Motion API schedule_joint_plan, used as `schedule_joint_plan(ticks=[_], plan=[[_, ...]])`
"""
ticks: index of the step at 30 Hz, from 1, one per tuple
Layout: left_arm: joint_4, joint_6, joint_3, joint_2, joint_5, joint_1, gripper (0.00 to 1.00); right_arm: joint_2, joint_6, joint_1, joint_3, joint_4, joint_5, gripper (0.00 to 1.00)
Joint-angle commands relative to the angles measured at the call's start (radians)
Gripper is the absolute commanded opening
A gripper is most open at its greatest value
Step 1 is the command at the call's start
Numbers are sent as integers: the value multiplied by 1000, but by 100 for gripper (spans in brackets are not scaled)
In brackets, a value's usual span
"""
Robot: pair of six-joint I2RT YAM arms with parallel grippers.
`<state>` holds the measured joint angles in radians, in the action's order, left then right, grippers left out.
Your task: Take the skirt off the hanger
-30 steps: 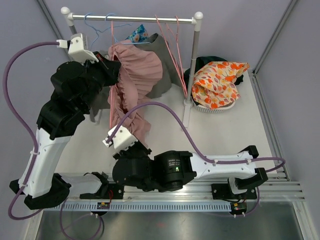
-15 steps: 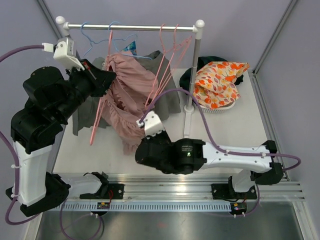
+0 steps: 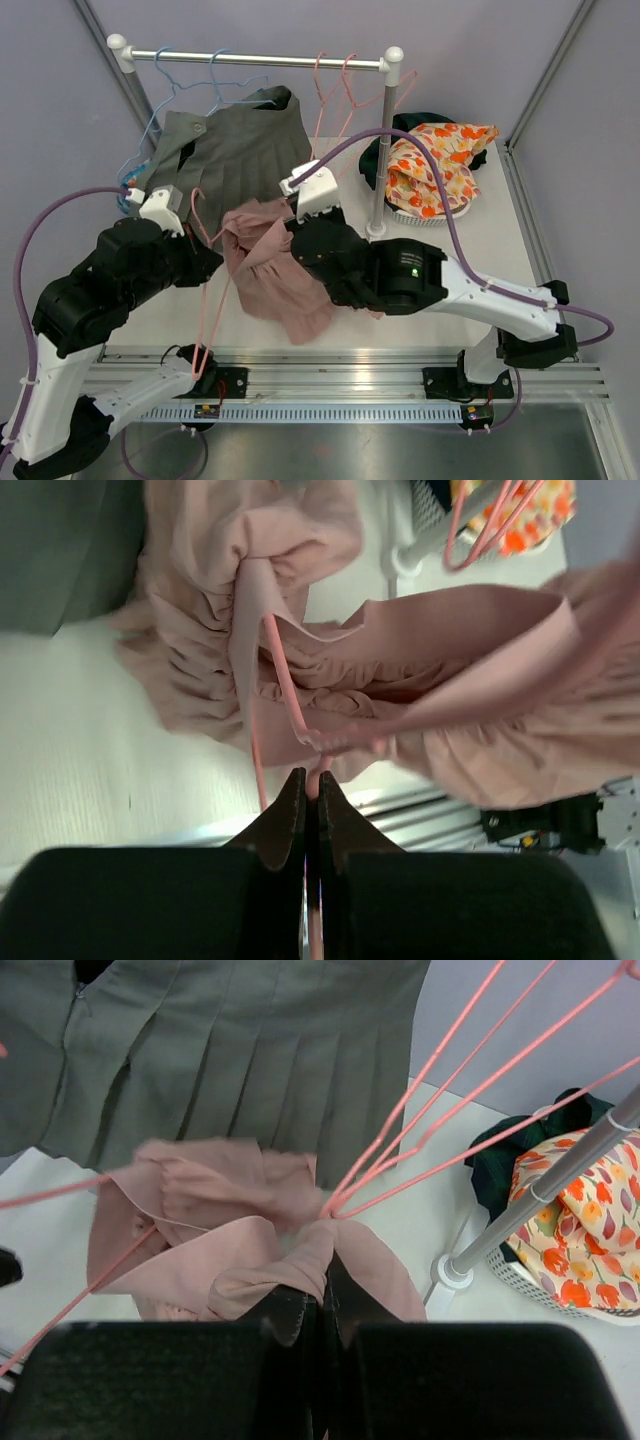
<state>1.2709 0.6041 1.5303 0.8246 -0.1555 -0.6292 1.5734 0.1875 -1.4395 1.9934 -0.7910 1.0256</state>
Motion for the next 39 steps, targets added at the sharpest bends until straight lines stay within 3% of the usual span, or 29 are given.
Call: schedule_joint_plan(ticks=[1, 6, 12, 16, 18, 21, 23, 24, 26, 29, 34, 38, 39], plan=[[10, 8, -16, -24, 80, -3, 0, 42, -75, 62, 88, 41, -19, 0], [9, 2, 25, -10, 253, -3, 0, 42, -102, 126, 102, 82, -73, 0], [44, 46, 185, 62, 372, -3, 0, 56, -86, 149, 7, 113, -84, 0], [125, 40, 202, 82, 392, -3, 0, 53, -51, 175, -63, 93, -71, 0], [140, 20, 208, 67, 326, -3, 0, 8, -4, 179, -135, 53, -52, 0], [166, 2, 220, 54, 169, -3, 0, -151, 163, 177, -279, -13, -105, 0], [148, -6, 191, 33, 102, -3, 0, -365, 109, 172, -390, 89, -238, 0], [128, -12, 174, 25, 82, -3, 0, -445, 71, 171, -491, 208, -387, 0], [52, -18, 122, 13, 96, -3, 0, -626, 32, 172, -528, 263, -420, 0], [-33, -29, 82, 33, 142, -3, 0, -682, -46, 172, -402, 187, -362, 0], [-125, -52, 38, 64, 131, -3, 0, -511, -305, 172, -18, -24, -89, 0], [-172, -75, 16, 85, 108, -3, 0, -414, -503, 172, 65, 158, -9, 0], [-183, -79, 11, 94, 90, -3, 0, -409, -590, 172, 58, 287, -7, 0]])
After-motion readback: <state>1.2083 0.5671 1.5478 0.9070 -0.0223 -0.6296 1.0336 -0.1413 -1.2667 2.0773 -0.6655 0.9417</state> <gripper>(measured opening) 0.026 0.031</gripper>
